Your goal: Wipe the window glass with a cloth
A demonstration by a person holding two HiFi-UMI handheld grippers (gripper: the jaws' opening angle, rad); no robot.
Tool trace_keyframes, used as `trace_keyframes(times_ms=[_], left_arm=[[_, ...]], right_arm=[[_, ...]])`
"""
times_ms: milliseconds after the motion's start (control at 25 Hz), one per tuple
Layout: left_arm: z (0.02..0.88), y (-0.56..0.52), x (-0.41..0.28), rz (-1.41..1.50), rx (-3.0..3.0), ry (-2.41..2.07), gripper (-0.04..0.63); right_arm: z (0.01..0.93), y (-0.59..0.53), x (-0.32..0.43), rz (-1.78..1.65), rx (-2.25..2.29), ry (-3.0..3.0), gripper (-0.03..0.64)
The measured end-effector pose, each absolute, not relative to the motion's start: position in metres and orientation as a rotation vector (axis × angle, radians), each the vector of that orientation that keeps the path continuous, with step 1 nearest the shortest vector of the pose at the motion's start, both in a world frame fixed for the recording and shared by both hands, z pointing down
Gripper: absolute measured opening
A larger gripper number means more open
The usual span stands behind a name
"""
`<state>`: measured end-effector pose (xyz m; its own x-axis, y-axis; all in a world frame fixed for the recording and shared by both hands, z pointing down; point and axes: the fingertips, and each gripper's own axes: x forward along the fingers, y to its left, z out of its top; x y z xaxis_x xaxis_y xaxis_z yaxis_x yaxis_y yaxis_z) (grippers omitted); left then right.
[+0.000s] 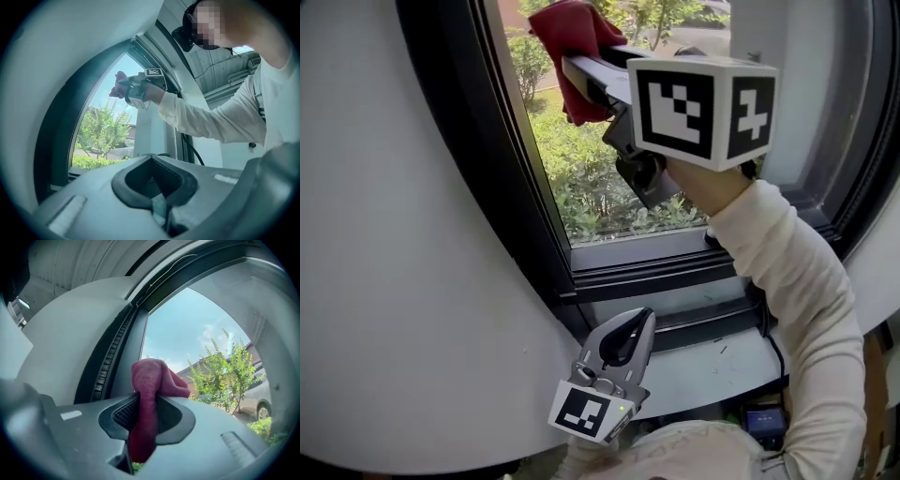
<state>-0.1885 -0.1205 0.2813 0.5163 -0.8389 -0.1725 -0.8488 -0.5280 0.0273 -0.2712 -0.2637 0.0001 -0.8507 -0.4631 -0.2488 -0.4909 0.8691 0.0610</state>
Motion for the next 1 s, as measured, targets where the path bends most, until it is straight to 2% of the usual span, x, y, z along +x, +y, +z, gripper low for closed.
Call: trace_keyframes(times_ms=[400, 1000], left_arm=[[0.286, -0.141, -0.169, 0.257, -2.693, 1.458, 0.000], [0.270, -0.189, -0.047, 0.226, -2.684, 1.413, 0.000]], right_arm=[[0.006, -0.281, -0.217, 0.274, -0.819, 2.795, 0.092], [0.005, -0.342, -0.014, 0.251, -0.964, 2.695, 0.098]])
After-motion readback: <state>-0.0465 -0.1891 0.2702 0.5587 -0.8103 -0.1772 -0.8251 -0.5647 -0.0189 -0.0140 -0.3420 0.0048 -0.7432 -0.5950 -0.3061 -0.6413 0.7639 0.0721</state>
